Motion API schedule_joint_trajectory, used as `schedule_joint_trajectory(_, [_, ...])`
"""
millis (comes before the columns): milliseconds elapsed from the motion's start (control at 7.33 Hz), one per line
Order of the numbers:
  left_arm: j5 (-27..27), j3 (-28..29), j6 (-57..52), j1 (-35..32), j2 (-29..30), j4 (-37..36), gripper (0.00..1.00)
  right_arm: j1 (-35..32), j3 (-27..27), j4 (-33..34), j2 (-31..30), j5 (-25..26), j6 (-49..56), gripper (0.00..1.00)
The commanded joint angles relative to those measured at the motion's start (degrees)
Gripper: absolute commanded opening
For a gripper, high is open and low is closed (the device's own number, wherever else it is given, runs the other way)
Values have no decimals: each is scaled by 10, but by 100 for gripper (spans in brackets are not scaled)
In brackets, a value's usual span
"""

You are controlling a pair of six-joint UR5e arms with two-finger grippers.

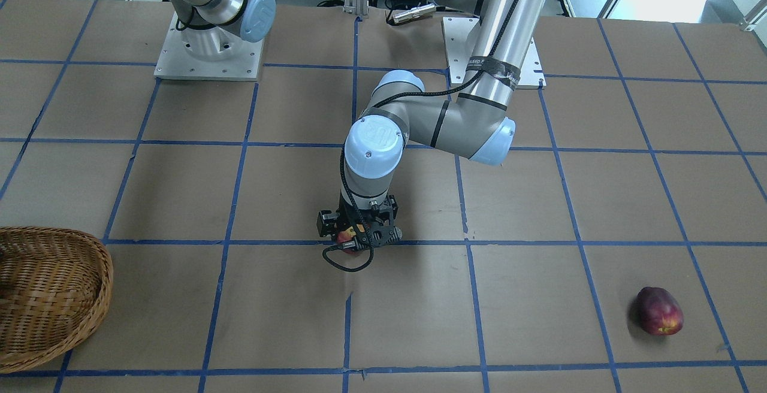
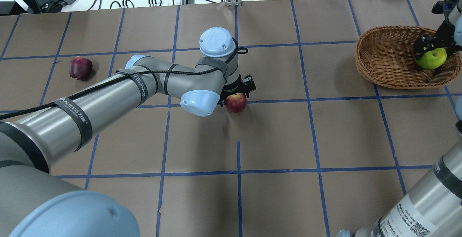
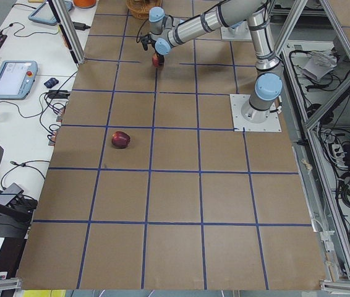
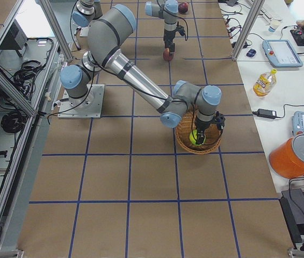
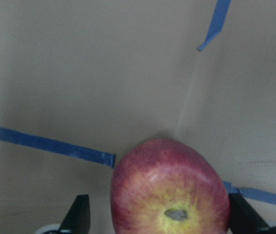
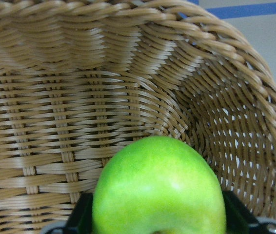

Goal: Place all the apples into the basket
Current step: 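Open the right gripper into the basket while the left releases the red apple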

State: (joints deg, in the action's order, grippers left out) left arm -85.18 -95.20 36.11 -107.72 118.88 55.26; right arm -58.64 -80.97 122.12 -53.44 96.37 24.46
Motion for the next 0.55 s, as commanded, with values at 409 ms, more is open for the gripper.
schedule_joint_trajectory(409, [-43,132,-320,246,-63,318,100,-51,7,-161,-108,-28,-60,100])
